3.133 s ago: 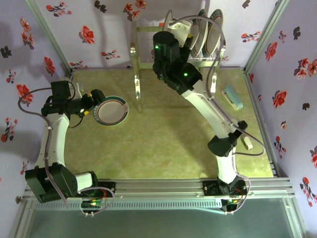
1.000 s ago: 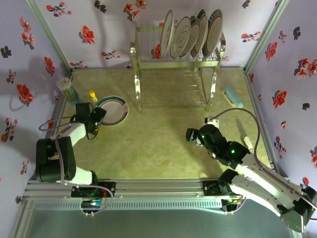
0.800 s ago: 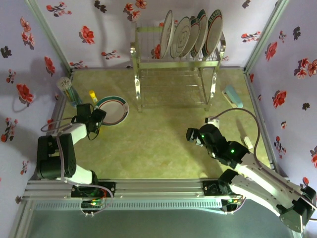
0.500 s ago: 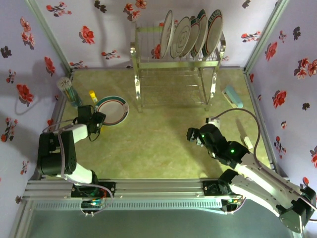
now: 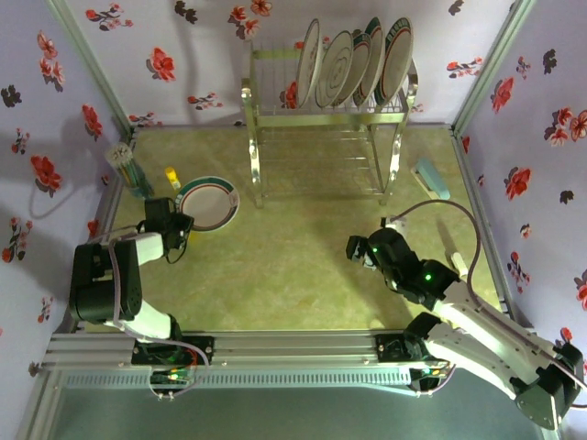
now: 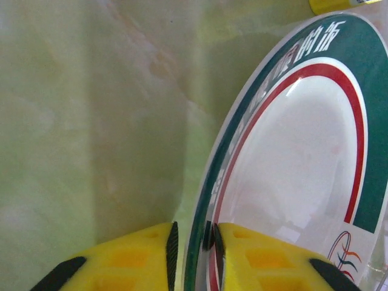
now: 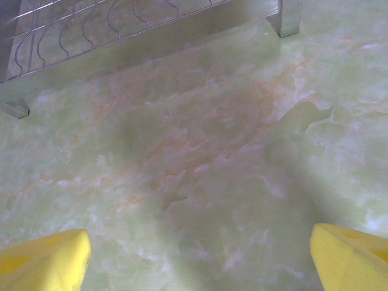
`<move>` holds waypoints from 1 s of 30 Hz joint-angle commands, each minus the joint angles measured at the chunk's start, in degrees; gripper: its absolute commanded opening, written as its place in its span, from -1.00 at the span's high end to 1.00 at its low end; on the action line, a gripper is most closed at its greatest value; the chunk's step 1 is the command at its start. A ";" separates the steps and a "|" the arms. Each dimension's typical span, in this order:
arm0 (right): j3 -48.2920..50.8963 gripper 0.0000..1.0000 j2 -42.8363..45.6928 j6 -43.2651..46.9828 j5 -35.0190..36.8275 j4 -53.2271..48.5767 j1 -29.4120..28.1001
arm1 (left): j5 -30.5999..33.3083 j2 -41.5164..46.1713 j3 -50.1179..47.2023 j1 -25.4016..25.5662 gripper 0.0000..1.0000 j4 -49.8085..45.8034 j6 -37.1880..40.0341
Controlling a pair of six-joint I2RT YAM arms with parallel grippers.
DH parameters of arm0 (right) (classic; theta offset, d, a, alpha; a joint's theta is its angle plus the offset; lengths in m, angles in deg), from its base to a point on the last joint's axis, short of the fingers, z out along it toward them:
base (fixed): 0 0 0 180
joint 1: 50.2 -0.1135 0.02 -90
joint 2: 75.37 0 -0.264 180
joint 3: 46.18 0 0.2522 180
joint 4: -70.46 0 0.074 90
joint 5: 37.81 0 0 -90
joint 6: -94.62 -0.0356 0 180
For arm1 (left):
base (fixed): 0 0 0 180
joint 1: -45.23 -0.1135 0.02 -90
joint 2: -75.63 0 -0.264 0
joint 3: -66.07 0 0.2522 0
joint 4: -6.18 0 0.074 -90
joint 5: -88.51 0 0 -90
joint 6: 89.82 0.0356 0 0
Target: Load the plates into the dish rack
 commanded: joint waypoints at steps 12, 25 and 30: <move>0.50 -0.87 -0.18 -1.18 0.36 0.62 1.07 | 1.29 0.37 -2.53 0.33 1.00 3.59 -1.17; -2.13 -0.87 -4.11 0.80 -2.06 1.23 1.93 | 0.96 15.11 -0.48 1.80 1.00 -10.60 5.06; -4.58 -0.87 -7.15 2.35 -5.00 1.42 3.31 | 0.90 24.16 0.46 2.05 1.00 -19.99 10.07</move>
